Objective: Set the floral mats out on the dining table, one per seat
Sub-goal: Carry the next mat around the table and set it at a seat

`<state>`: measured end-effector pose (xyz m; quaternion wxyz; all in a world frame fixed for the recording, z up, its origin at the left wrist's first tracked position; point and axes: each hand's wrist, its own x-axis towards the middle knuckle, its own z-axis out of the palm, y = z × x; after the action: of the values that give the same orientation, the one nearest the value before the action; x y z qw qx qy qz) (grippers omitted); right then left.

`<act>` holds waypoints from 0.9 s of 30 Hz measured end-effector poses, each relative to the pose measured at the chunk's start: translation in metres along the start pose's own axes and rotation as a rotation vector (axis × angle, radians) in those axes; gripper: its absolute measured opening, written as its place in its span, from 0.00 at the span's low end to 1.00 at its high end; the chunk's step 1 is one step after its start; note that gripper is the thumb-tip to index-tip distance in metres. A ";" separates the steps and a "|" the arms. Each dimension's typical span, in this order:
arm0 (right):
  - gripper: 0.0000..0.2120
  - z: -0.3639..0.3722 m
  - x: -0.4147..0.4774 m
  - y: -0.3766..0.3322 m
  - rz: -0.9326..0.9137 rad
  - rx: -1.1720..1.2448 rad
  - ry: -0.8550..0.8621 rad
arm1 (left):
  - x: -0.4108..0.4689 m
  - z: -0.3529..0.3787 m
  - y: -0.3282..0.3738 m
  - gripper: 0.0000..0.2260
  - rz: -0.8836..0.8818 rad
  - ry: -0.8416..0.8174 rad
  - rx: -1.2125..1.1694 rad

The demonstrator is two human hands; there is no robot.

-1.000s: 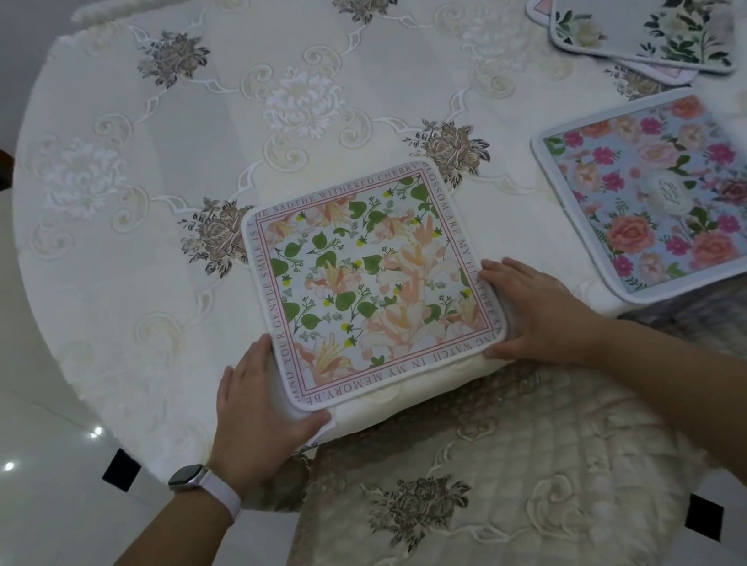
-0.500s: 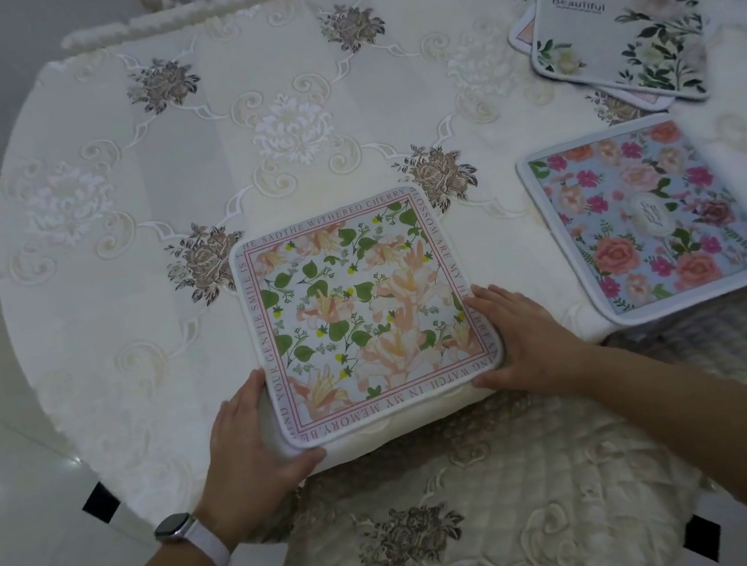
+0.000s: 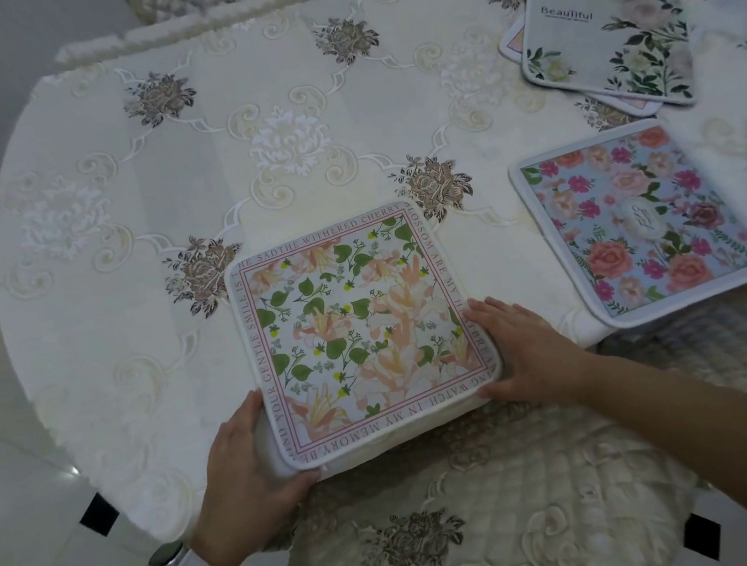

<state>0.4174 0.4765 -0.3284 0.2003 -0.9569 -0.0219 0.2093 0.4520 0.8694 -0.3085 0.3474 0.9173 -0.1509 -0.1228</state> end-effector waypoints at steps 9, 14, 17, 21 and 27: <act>0.49 0.000 -0.003 -0.005 -0.006 -0.062 0.010 | -0.002 0.010 -0.018 0.45 -0.085 -0.062 0.094; 0.45 -0.006 -0.010 -0.019 0.035 -0.085 -0.020 | -0.007 0.012 -0.020 0.41 -0.048 -0.133 0.240; 0.32 -0.020 -0.017 -0.038 0.077 -0.022 0.018 | -0.009 0.005 -0.012 0.37 -0.043 -0.126 0.224; 0.22 -0.039 -0.034 -0.062 0.138 -0.006 0.139 | -0.006 -0.017 0.011 0.27 0.026 -0.056 0.146; 0.19 -0.072 -0.077 -0.101 0.252 -0.011 0.367 | 0.014 -0.058 0.059 0.23 0.235 0.035 0.089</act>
<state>0.3811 0.5329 -0.1990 0.1681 -0.9752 0.1333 0.0550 0.4732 0.8574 -0.2279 0.3207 0.9100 -0.2564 -0.0584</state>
